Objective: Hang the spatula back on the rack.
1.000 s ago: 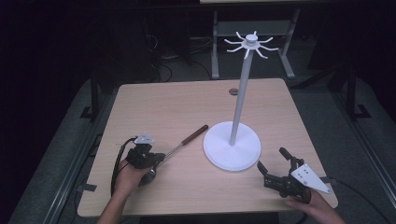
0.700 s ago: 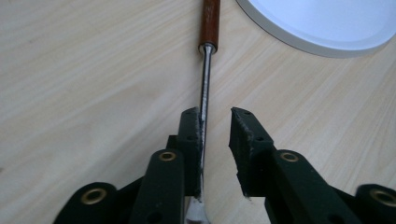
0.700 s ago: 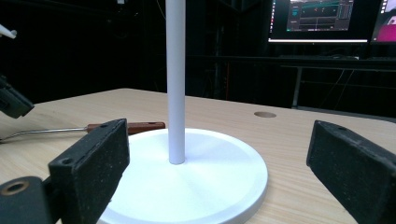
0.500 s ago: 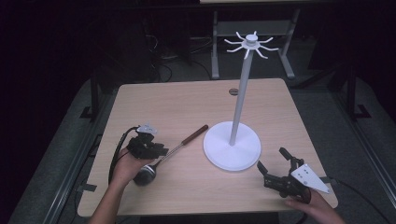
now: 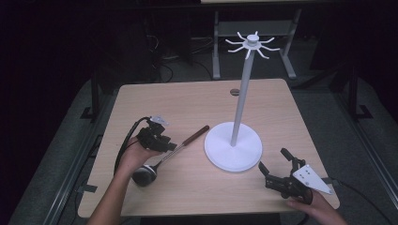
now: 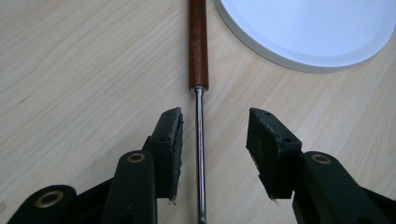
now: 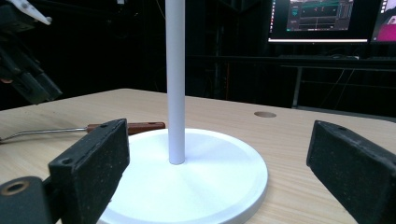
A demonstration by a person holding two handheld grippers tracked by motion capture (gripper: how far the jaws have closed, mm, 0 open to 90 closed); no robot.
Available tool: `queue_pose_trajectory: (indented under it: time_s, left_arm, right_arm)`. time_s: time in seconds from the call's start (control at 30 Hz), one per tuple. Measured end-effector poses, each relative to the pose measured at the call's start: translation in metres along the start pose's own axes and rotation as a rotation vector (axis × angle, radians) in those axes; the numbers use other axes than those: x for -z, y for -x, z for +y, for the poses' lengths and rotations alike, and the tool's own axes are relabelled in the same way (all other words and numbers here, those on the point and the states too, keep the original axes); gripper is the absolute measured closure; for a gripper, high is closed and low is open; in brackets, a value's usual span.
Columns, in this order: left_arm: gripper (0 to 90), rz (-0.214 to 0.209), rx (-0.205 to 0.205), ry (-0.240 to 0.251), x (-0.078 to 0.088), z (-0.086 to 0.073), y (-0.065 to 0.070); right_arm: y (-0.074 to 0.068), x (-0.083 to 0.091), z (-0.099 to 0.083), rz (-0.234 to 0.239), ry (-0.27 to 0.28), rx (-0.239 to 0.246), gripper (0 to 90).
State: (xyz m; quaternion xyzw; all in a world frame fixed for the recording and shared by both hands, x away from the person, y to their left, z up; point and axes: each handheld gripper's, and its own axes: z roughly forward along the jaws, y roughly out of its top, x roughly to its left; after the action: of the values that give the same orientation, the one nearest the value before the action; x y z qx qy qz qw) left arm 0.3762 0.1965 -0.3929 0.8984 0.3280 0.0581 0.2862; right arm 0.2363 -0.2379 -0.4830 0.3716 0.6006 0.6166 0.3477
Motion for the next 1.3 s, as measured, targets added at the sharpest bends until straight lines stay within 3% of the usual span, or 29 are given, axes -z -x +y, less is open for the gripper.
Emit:
queue_pose_trajectory:
  time_s: [0.33,0.47,0.57,0.6,0.73,1.17,1.3]
  left_arm:
    - [53.8,-0.023,-0.014,-0.054,-0.018,0.022,-0.005]
    - [53.3,-0.017,-0.01,-0.069,-0.029,0.03,-0.005]
    - [53.6,-0.02,-0.031,-0.095,-0.036,0.035,-0.007]
    - [53.8,-0.018,-0.015,-0.095,-0.04,0.037,-0.006]
    - [54.8,-0.003,-0.033,-0.145,-0.057,0.044,-0.007]
    - [59.5,0.024,-0.074,-0.238,-0.084,0.053,-0.006]
    - [61.6,0.028,-0.066,-0.252,-0.088,0.052,-0.006]
  right_arm:
    - [0.0,0.0,0.0,0.0,0.0,0.0,5.5]
    - [0.0,0.0,0.0,0.0,0.0,0.0,5.5]
    - [0.0,0.0,0.0,0.0,0.0,0.0,5.5]
    - [0.0,0.0,0.0,0.0,0.0,-0.001,5.5]
    - [0.0,0.0,0.0,0.002,0.0,-0.002,5.5]
    - [0.0,0.0,0.0,0.004,0.002,-0.002,5.5]
    - [0.0,0.0,0.0,0.004,0.002,-0.001,5.5]
